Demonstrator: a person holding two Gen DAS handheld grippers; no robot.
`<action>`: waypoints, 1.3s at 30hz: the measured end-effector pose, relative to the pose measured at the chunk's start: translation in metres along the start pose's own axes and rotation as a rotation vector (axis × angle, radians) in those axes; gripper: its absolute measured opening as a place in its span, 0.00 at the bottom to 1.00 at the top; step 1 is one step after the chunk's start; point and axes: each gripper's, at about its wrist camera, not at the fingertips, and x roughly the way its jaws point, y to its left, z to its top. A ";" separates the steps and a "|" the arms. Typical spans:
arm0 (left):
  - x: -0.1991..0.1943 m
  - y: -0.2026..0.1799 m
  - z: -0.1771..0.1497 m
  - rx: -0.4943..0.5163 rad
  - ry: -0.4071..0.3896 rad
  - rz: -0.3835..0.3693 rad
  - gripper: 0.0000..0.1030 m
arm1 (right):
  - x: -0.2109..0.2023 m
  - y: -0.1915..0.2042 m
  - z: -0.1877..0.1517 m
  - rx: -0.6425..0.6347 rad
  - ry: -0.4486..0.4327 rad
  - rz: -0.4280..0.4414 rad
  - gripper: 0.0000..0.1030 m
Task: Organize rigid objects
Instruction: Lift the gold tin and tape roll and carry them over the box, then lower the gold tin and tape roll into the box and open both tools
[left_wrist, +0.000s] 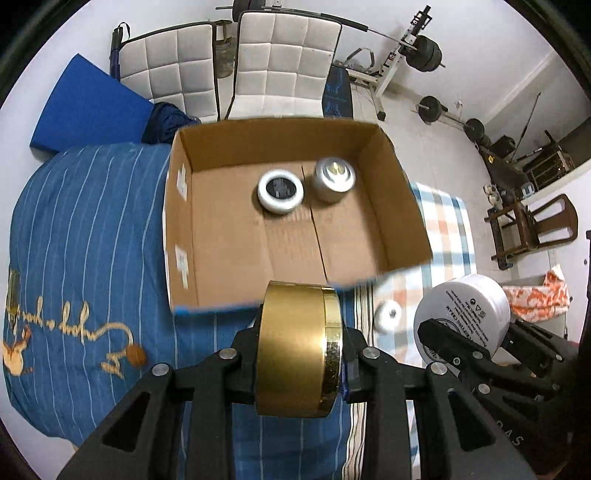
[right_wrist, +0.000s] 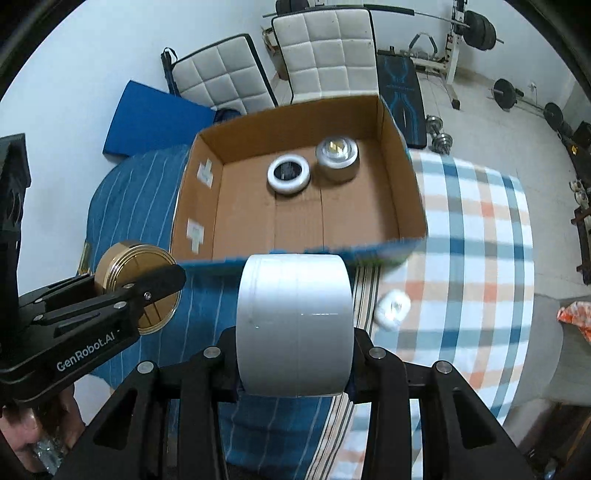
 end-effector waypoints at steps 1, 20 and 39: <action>0.003 0.002 0.009 -0.004 -0.001 0.001 0.26 | 0.004 -0.002 0.011 0.001 -0.002 -0.002 0.39; 0.196 0.074 0.143 -0.150 0.306 0.060 0.26 | 0.205 -0.056 0.134 0.039 0.257 -0.197 0.39; 0.209 0.087 0.166 -0.186 0.350 0.056 0.55 | 0.242 -0.070 0.161 0.071 0.338 -0.225 0.55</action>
